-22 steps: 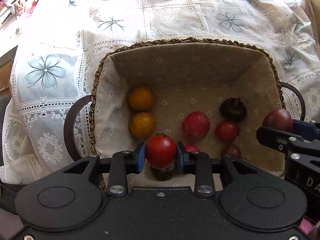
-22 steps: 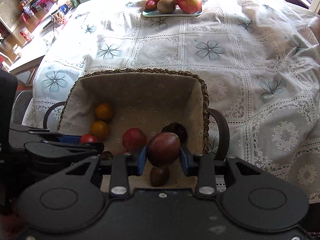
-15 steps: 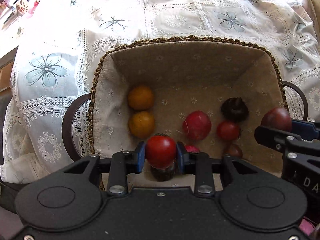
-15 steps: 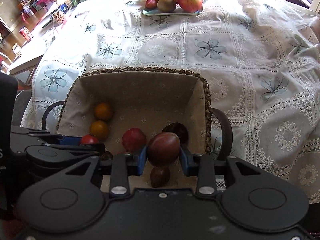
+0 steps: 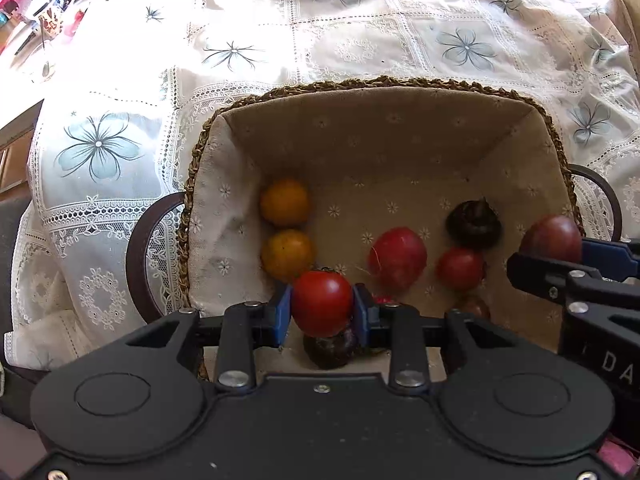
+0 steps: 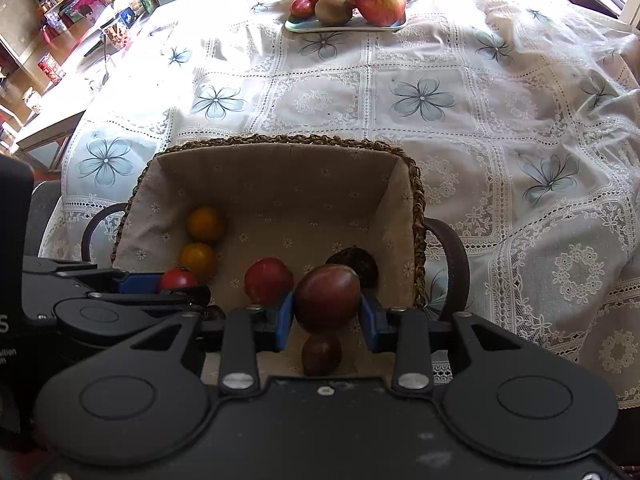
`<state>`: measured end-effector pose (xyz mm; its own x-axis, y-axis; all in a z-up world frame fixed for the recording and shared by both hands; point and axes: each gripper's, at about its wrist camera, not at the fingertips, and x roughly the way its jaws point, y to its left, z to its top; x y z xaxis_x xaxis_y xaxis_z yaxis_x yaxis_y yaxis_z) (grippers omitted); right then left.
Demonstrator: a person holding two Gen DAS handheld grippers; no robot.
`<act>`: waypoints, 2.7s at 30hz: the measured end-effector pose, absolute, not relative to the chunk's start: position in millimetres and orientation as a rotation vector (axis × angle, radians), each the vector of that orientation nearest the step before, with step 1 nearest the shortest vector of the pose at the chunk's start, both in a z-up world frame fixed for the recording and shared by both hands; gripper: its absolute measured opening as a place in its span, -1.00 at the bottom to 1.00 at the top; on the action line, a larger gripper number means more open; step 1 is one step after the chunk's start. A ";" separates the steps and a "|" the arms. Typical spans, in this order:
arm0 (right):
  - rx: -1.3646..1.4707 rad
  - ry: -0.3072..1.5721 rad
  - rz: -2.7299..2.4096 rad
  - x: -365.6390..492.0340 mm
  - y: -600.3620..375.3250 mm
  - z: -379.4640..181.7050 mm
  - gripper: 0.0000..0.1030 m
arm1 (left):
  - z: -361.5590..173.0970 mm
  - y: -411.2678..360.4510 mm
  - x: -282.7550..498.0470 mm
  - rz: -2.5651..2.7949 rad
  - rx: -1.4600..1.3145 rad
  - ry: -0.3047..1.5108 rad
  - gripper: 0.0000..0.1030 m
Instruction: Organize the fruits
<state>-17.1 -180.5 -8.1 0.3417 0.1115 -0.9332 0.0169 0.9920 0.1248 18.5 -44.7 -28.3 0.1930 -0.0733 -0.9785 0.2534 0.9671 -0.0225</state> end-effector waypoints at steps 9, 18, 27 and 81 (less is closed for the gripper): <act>0.129 1.195 0.070 -18.7 -181.5 -3.0 -0.28 | -17.9 -43.8 14.0 -0.223 0.156 1.296 -0.18; 0.126 1.200 0.076 -21.1 -180.5 -3.4 -0.28 | -14.9 -40.2 14.0 -0.222 0.148 1.314 -0.11; 0.126 1.201 0.082 -22.2 -179.8 -2.5 -0.28 | -15.7 -40.2 10.6 -0.217 0.149 1.312 -0.12; 0.126 1.253 0.101 -35.6 -176.7 -12.6 -0.28 | -5.6 -35.3 -18.9 -0.185 0.136 1.243 -0.12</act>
<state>-35.6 -176.7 -12.6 0.3094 0.1452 -0.9398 -0.0069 0.9886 0.1505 -18.9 -35.3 -5.6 0.3104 -0.0656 -0.9483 0.2135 0.9770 0.0023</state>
